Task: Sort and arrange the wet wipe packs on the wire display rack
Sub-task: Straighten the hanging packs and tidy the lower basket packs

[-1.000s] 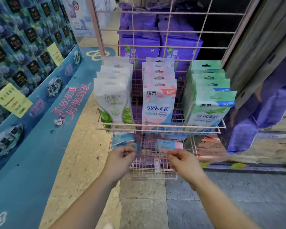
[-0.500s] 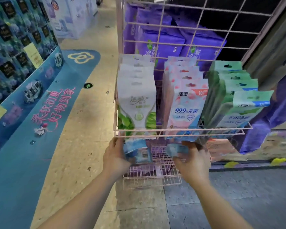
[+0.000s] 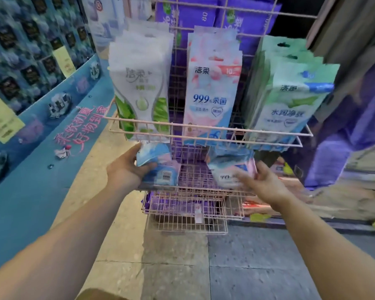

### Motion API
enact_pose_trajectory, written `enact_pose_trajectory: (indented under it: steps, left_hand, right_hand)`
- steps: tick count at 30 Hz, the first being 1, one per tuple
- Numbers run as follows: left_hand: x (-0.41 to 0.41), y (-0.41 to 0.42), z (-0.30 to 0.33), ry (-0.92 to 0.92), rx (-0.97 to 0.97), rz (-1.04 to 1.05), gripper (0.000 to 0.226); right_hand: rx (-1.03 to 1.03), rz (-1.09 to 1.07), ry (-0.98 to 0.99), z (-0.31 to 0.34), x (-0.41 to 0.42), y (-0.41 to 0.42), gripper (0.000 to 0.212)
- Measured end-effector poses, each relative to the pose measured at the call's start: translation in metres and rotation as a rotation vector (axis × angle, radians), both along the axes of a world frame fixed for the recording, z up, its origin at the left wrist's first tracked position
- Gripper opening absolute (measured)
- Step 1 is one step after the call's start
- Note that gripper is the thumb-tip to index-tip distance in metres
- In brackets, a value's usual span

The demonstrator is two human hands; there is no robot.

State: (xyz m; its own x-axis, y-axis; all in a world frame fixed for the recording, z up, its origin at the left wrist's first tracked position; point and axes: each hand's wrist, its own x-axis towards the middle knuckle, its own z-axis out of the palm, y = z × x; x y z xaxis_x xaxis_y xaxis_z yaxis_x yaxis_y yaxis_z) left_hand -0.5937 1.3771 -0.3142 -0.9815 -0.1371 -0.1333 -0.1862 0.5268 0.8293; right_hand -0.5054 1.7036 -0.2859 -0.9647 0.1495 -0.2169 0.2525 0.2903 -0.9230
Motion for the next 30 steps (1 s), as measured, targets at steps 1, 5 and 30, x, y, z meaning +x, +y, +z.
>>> enact_pose_trajectory:
  steps: [1,5,30]
  left_hand:
    - [-0.001,-0.002,-0.008,0.024,0.036,0.018,0.089]
    - [0.004,0.003,0.004,0.045,0.213,0.073,0.064]
    - [0.044,0.035,0.017,0.007,0.393,-0.436,0.051]
  right_hand:
    - [-0.015,-0.020,0.003,0.000,0.000,0.000,0.048]
    - [0.077,-0.051,-0.024,-0.016,-0.009,0.000,0.083]
    - [-0.869,-0.086,-0.376,0.011,-0.022,-0.088,0.074]
